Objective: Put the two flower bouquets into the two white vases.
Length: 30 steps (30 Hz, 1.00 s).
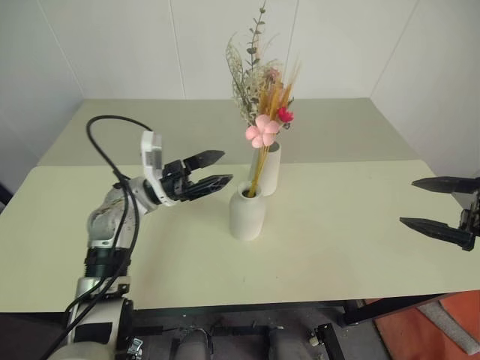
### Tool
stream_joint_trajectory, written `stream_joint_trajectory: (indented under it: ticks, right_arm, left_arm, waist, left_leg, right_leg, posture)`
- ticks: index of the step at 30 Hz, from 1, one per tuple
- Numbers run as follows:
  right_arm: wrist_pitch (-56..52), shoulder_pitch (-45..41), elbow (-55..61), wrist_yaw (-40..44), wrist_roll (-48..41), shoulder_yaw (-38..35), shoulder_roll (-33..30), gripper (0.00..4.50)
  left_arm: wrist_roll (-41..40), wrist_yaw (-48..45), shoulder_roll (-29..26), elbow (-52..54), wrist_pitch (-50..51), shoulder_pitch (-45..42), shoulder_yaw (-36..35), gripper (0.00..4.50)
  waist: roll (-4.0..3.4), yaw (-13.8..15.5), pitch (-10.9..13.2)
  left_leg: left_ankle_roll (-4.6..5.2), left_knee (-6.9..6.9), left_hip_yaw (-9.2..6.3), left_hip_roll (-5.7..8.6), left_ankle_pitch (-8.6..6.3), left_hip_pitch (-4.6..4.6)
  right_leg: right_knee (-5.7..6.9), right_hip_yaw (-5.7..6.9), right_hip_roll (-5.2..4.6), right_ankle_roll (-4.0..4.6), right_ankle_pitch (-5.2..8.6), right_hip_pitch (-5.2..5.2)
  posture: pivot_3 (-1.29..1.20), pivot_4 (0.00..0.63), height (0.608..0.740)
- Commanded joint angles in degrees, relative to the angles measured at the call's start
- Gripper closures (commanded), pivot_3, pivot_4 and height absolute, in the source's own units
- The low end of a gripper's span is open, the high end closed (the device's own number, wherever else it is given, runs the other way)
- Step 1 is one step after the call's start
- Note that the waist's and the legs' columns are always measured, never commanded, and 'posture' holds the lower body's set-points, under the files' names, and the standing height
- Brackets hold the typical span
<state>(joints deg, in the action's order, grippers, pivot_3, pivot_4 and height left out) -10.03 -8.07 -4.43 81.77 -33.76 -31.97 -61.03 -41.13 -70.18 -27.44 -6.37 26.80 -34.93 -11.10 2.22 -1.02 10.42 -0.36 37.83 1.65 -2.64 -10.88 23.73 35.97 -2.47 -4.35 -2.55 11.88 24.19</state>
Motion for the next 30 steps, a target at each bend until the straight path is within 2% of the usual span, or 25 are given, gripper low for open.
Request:
stream_joint_trajectory:
  ticks: [1, 7, 16, 20, 30]
  right_arm:
    - [1.47, -1.23, -0.68, 0.05, 0.22, -0.61, -0.86, 0.00]
    - [2.70, -4.01, -3.80, 0.47, 1.49, 1.62, -1.05, 0.00]
    - [5.53, -11.06, -10.89, 2.61, 3.80, 6.84, -1.84, 0.00]
    - [6.81, -12.62, -12.90, 3.34, 4.43, 7.80, -1.70, 0.00]
    - [6.52, -13.55, -14.12, 4.91, 4.67, 8.41, -2.17, 0.00]
  left_arm:
    - [-3.31, -0.42, -5.44, 7.62, 1.56, 2.57, -4.49, 0.06]
    - [-6.65, -2.87, -16.79, 14.13, 3.79, 10.02, -11.52, 0.06]
    - [-5.04, -10.00, -30.15, 14.04, 2.87, 18.16, -16.64, 0.06]
    - [-7.42, -8.93, -30.73, 14.08, 4.25, 20.52, -20.17, 0.06]
    - [-7.12, -7.52, -30.03, 14.60, 3.39, 21.53, -21.11, 0.06]
  waist:
    - [0.00, -0.02, 0.00]
    - [-0.02, -0.09, -0.01]
    - [-0.05, 0.18, 0.00]
    - [-0.05, 0.17, 0.01]
    - [-0.06, 0.17, 0.01]
  left_leg:
    - [0.00, 0.00, 0.00, 0.00, 0.00, 0.00]
    - [0.00, -0.02, 0.05, -0.05, 0.00, -0.02]
    - [-0.01, -0.04, 0.12, -0.09, -0.01, 0.00]
    - [-0.01, -0.08, 0.16, -0.14, -0.01, 0.00]
    - [-0.01, -0.08, 0.18, -0.17, -0.01, 0.00]
  right_leg:
    - [0.00, 0.00, 0.00, 0.00, 0.00, 0.00]
    - [-0.01, 0.00, 0.00, 0.14, 0.08, 0.03]
    - [-0.02, 0.03, -0.02, 0.42, 0.25, 0.11]
    - [0.00, 0.04, -0.02, 0.45, 0.27, 0.16]
    - [0.01, 0.04, 0.00, 0.47, 0.27, 0.16]
  posture:
    - [0.00, 0.150, 0.740]
    - [0.00, 0.150, 0.740]
    - [0.00, 0.150, 0.740]
    - [0.00, 0.150, 0.740]
    - [0.00, 0.150, 0.740]
